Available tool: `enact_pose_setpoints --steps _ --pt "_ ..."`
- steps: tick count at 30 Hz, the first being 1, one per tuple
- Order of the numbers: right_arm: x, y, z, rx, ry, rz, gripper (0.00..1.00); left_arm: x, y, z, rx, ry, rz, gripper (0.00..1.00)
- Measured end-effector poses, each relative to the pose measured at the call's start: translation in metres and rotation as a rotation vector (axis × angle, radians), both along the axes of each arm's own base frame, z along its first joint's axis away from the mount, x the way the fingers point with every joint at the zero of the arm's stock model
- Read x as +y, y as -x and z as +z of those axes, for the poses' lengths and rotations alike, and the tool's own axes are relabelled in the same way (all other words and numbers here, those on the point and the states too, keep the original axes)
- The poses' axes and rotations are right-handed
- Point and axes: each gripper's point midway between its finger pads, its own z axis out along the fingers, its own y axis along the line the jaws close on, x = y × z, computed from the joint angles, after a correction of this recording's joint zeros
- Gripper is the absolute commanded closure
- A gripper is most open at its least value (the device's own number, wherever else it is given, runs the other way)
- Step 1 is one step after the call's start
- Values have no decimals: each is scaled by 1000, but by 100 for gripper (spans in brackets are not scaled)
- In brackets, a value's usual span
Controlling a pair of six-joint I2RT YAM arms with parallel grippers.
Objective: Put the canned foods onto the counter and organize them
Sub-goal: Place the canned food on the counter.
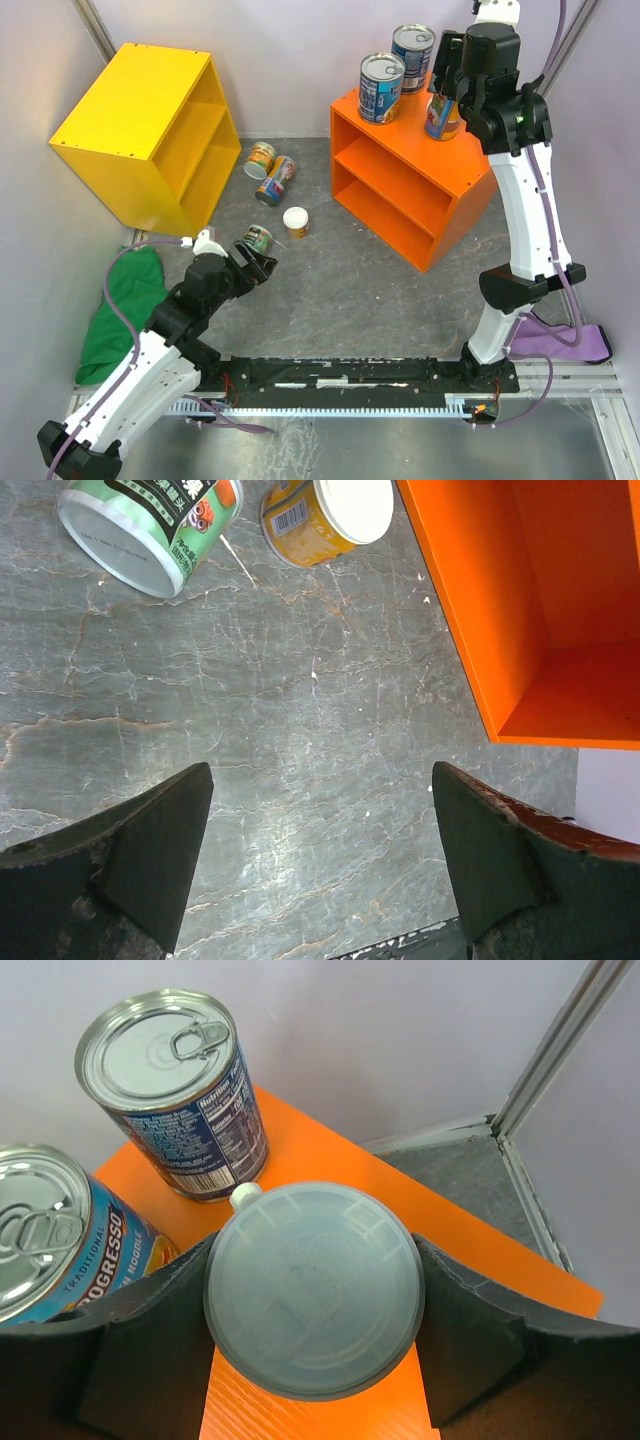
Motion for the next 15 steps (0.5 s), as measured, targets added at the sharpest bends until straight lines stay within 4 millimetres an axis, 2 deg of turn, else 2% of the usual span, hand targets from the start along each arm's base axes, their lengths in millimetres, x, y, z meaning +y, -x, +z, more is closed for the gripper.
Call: enact_pose_setpoints --steps 15 --pt "-9 -34 1 -43 -19 -3 80 -7 -14 -10 24 -27 -2 3"
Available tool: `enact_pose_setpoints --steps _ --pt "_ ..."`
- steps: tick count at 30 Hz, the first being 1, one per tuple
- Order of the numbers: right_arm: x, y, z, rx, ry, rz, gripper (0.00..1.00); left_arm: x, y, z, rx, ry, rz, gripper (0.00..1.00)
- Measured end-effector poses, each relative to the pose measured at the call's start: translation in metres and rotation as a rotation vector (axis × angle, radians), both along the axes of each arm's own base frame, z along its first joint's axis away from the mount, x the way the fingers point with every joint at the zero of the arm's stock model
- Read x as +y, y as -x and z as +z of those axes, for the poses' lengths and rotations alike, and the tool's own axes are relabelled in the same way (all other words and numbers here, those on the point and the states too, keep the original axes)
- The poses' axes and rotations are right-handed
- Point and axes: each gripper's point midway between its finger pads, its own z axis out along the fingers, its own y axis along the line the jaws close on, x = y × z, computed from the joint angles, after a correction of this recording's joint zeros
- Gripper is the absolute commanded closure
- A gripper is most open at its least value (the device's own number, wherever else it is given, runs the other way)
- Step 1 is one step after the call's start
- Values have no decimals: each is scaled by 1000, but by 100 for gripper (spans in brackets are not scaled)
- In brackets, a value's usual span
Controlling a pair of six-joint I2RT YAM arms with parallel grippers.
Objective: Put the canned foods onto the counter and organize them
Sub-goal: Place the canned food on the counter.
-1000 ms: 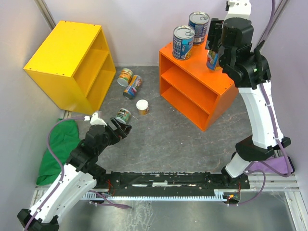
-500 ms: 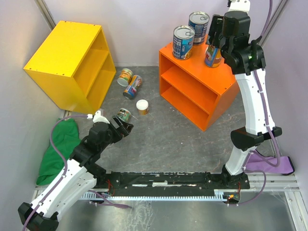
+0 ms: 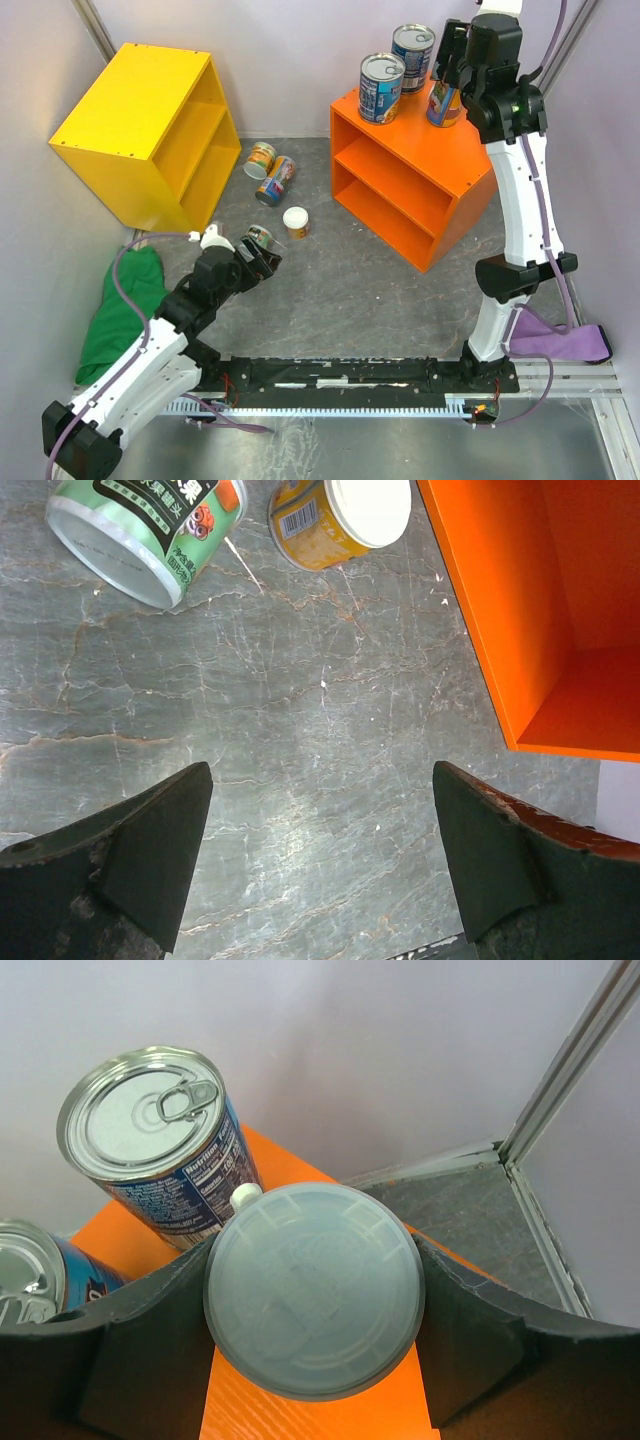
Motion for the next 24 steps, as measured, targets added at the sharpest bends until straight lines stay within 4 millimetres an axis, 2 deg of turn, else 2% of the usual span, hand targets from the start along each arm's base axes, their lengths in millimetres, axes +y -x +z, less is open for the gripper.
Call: enact_pose_setpoints --steps 15,24 --pt "4 -20 1 -32 25 33 71 0 -10 3 -22 3 11 3" --pt "5 -24 -1 -33 40 37 51 0 -12 1 -15 1 15 3"
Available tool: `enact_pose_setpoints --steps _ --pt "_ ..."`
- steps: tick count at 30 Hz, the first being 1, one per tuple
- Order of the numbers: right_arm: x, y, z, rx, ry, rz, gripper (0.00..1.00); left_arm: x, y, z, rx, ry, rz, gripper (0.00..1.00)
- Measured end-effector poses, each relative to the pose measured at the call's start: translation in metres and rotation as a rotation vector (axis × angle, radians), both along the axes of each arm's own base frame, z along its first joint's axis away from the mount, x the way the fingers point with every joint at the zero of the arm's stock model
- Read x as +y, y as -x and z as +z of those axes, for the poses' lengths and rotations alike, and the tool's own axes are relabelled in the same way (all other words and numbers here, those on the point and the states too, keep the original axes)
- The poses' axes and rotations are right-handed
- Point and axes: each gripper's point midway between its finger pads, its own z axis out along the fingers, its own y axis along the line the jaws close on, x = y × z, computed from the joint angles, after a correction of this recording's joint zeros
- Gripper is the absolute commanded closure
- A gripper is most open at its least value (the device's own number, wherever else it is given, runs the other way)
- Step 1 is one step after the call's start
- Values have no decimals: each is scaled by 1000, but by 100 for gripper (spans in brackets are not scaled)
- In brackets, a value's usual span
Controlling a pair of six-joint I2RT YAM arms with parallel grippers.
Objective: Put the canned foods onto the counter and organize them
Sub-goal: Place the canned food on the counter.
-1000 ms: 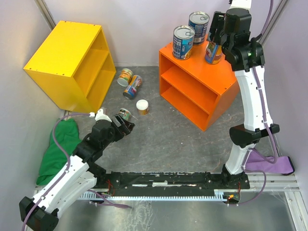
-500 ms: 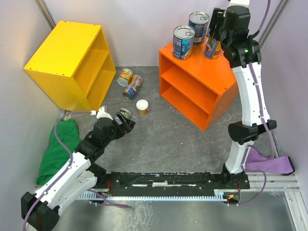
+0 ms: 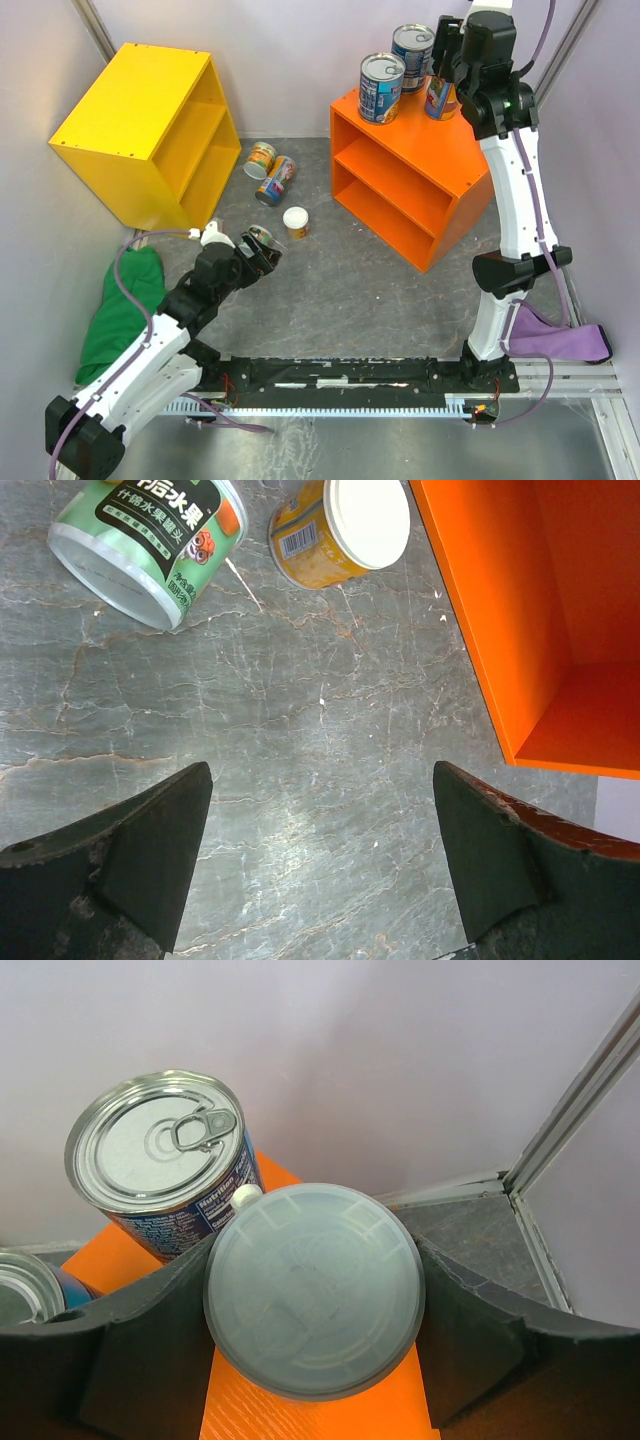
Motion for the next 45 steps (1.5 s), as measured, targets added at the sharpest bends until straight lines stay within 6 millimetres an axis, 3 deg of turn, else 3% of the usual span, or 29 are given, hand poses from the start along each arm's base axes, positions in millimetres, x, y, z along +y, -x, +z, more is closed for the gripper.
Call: enact_pose_setpoints --steps 13,32,45 --pt "2 -5 -1 -6 3 4 12 0 -1 4 -7 5 2 3" --pt "2 -2 -15 36 5 6 9 1 4 15 -21 7 -15 1" --pt "-7 42 18 -23 -19 12 8 8 -8 49 -81 -28 1 1"
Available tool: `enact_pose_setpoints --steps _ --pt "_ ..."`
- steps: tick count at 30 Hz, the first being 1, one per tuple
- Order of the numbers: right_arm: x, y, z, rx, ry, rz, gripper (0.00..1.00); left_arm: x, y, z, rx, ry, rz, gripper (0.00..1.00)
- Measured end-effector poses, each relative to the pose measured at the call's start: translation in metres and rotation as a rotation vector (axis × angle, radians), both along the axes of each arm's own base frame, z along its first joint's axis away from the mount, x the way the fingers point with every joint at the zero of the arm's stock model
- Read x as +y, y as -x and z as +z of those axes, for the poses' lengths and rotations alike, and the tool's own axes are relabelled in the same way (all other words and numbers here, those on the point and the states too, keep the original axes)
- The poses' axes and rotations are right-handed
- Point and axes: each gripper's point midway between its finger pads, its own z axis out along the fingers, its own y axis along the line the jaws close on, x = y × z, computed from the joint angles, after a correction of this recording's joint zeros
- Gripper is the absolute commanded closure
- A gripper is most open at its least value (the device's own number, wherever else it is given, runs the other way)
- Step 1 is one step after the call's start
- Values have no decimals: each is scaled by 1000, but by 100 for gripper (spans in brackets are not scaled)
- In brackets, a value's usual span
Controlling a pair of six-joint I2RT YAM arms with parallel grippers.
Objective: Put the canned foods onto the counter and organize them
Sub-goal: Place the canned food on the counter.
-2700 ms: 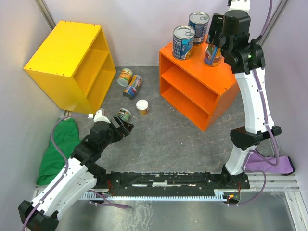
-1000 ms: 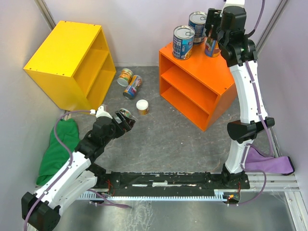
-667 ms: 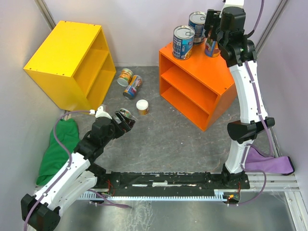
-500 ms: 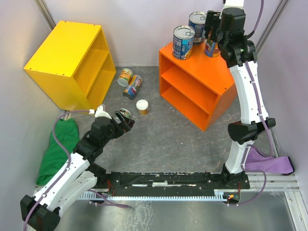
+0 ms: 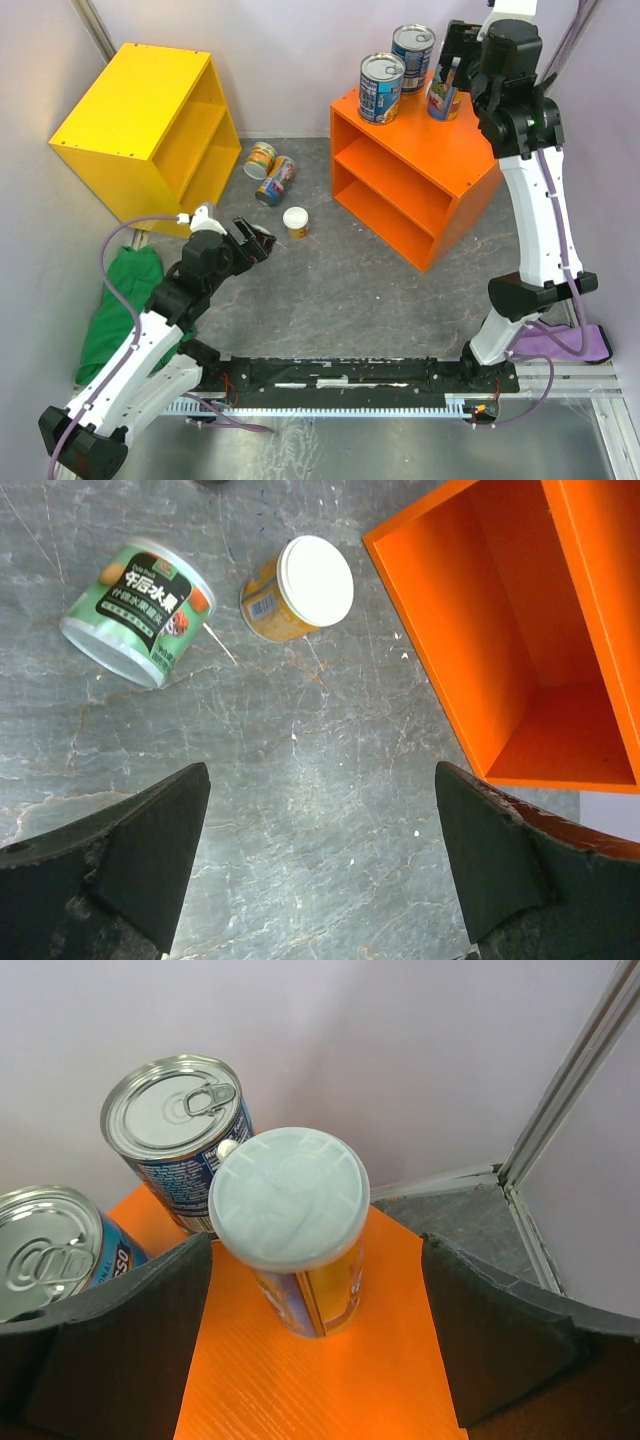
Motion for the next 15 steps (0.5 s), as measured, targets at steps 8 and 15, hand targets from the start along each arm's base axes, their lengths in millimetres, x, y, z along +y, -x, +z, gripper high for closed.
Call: enact_pose_setpoints --steps 8,15 --pt "-1 24 16 -34 -17 12 8 7 -20 20 -10 -41 28 1" --pt "1 38 14 -28 -26 27 8 20 -42 27 1 -62 78 1"
